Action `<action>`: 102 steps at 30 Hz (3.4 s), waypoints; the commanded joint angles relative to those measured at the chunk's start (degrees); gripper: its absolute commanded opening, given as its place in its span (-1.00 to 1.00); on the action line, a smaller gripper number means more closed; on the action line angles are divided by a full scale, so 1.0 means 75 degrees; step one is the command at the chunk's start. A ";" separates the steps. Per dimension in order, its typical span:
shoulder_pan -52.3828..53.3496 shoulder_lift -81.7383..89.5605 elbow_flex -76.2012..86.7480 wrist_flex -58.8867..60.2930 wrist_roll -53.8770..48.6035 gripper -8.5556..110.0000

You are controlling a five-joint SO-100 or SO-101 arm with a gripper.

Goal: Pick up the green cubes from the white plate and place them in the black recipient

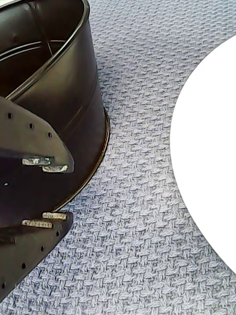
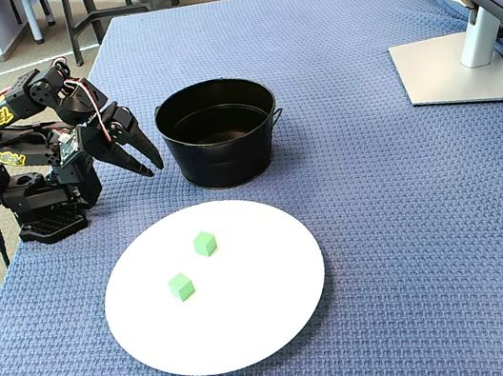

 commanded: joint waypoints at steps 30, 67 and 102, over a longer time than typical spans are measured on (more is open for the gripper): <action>0.2461 -0.6691 -0.4863 0.0914 0.1687 -0.85; 0.3434 -1.2668 -0.8801 -0.0469 0.0961 -0.59; 0.3152 -0.9563 -1.0512 0.2941 0.1594 -0.86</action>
